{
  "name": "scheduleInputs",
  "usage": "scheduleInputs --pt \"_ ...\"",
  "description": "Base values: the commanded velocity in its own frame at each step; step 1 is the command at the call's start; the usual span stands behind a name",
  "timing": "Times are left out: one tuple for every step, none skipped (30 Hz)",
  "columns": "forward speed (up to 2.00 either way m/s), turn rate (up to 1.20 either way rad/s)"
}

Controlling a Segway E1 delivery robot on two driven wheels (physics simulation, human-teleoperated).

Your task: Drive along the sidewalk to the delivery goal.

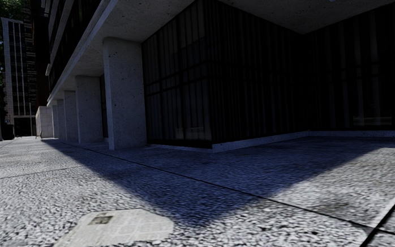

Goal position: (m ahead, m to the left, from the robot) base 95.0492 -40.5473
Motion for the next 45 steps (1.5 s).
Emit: scheduleInputs --pt "0.00 0.00" --pt "0.00 0.00" --pt "0.00 0.00" --pt "0.00 0.00" --pt "0.00 0.00" --pt "0.00 0.00" --pt "0.00 0.00" --pt "0.00 0.00" --pt "0.00 0.00" --pt "0.00 0.00" --pt "0.00 0.00" --pt "0.00 0.00" --pt "0.00 0.00" --pt "0.00 0.00" --pt "0.00 0.00" --pt "0.00 0.00" --pt "0.00 0.00" --pt "0.00 0.00" --pt "0.00 0.00" --pt "0.00 0.00" --pt "0.00 0.00" --pt "0.00 0.00" --pt "0.00 0.00" --pt "0.00 0.00" --pt "0.00 0.00" --pt "0.00 0.00" --pt "0.00 0.00" --pt "0.00 0.00" --pt "0.00 0.00" --pt "0.00 0.00" --pt "0.22 0.00" --pt "0.69 0.00" --pt "0.69 0.00" --pt "0.94 0.00" --pt "1.16 0.00" --pt "1.36 0.00" --pt "1.45 0.00" --pt "1.45 0.00" --pt "1.47 0.00" --pt "1.48 0.00" --pt "1.48 0.00" --pt "1.48 0.02" --pt "1.50 0.07" --pt "1.53 0.09" --pt "1.57 0.13"
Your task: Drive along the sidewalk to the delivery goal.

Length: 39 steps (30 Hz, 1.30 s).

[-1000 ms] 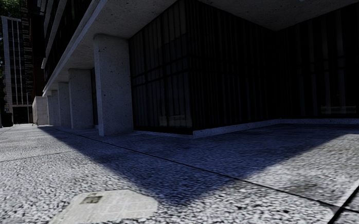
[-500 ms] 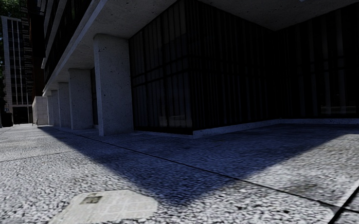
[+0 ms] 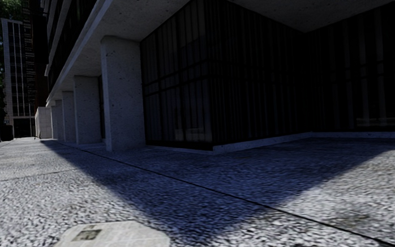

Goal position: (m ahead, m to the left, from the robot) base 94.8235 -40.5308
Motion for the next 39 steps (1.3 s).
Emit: scheduleInputs --pt "1.57 0.13" --pt "1.62 0.19" --pt "1.73 0.23" --pt "1.76 0.25" --pt "1.76 0.25" --pt "1.77 0.25" --pt "1.77 0.27" --pt "1.77 0.29" --pt "1.77 0.33" --pt "1.77 0.33" --pt "1.78 0.35" --pt "1.78 0.37" --pt "1.79 0.39" --pt "1.79 0.39" --pt "1.80 0.43" --pt "1.81 0.46" --pt "1.81 0.48" --pt "1.81 0.48" --pt "1.81 0.48" --pt "1.81 0.49" --pt "1.81 0.49" --pt "1.81 0.49" --pt "1.81 0.51" --pt "1.82 0.54" --pt "1.82 0.55" --pt "1.84 0.55" --pt "1.84 0.55" --pt "1.92 0.55" --pt "2.00 0.55" --pt "2.00 0.55" --pt "2.00 0.55" --pt "2.00 0.55" --pt "2.00 0.55" --pt "2.00 0.55" --pt "2.00 0.55" --pt "2.00 0.55" --pt "2.00 0.55" --pt "2.00 0.55" --pt "2.00 0.55"
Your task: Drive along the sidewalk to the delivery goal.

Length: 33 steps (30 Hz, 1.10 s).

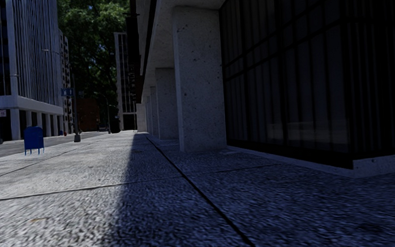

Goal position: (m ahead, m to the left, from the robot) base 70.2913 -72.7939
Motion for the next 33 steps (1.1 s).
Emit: scheduleInputs --pt "2.00 0.55" --pt "2.00 0.55" --pt "2.00 0.55" --pt "2.00 0.55" --pt "2.00 0.55" --pt "2.00 0.55" --pt "2.00 0.55" --pt "2.00 0.55" --pt "2.00 0.55" --pt "2.00 0.55" --pt "2.00 0.55" --pt "2.00 0.55" --pt "2.00 0.55" --pt "2.00 0.55" --pt "2.00 0.55" --pt "2.00 0.55" --pt "2.00 0.55" --pt "2.00 0.55" --pt "2.00 0.55" --pt "2.00 0.54" --pt "2.00 0.53" --pt "2.00 0.45" --pt "2.00 0.00" --pt "2.00 0.00" --pt "2.00 0.00" --pt "2.00 0.00" --pt "2.00 0.00" --pt "2.00 0.00" --pt "2.00 0.00" --pt "2.00 0.00" --pt "2.00 0.00" --pt "2.00 0.00" --pt "2.00 0.00"
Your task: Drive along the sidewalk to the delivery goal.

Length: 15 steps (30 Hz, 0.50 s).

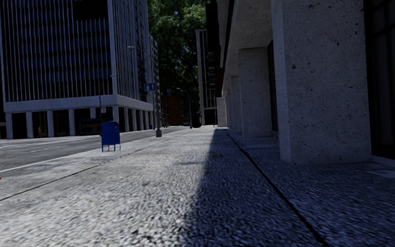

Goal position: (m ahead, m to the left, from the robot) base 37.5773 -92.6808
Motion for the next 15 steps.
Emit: scheduleInputs --pt "2.00 0.00" --pt "2.00 0.00" --pt "2.00 0.00" --pt "2.00 0.00" --pt "2.00 0.00" --pt "2.00 0.00" --pt "2.00 0.00" --pt "2.00 0.00" --pt "2.00 0.00" --pt "2.00 0.00" --pt "2.00 0.00" --pt "2.00 0.00" --pt "2.00 0.00" --pt "2.00 0.00" --pt "2.00 0.00"
